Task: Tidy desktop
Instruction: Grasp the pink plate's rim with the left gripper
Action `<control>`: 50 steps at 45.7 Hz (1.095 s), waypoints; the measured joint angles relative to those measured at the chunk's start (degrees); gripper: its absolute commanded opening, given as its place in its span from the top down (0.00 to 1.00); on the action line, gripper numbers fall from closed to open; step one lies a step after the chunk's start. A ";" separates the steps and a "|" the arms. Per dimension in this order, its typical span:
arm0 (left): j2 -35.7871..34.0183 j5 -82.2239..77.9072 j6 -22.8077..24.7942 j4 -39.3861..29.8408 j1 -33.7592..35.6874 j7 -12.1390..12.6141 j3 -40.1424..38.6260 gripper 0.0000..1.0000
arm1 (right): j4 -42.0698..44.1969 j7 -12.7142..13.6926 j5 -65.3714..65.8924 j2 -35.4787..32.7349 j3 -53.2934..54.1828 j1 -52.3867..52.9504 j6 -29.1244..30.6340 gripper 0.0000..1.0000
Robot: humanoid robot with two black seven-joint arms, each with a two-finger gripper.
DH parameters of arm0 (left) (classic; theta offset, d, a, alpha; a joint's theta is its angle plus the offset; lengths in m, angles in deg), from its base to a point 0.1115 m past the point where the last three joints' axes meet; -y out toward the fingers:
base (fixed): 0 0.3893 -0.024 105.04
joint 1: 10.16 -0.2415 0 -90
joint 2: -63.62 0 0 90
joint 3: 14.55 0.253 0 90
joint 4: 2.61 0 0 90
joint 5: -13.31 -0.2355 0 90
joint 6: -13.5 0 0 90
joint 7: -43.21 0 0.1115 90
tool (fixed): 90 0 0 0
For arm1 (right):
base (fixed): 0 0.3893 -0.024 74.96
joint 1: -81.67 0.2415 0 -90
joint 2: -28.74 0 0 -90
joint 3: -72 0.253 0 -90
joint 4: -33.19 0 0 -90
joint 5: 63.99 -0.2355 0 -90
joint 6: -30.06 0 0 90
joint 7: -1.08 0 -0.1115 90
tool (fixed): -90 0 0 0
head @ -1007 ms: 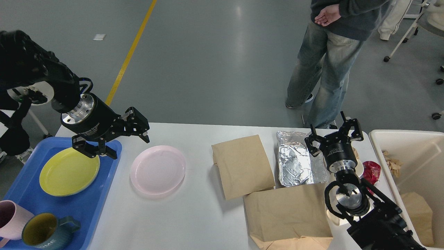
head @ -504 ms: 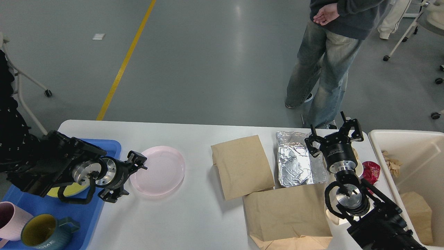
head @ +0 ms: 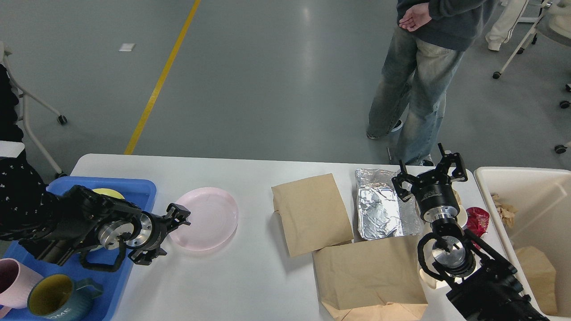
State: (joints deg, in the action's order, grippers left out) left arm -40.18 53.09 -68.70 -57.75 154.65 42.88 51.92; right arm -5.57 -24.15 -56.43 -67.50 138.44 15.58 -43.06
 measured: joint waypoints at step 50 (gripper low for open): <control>0.00 -4.00 -0.27 1.90 -4.20 0.60 -4.88 0.80 | 0.00 0.00 0.00 0.00 0.00 0.00 0.00 0.00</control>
State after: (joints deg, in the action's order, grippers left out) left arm -40.18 49.09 -68.97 -55.85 150.45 43.48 47.04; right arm -5.57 -24.15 -56.43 -67.50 138.44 15.58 -43.06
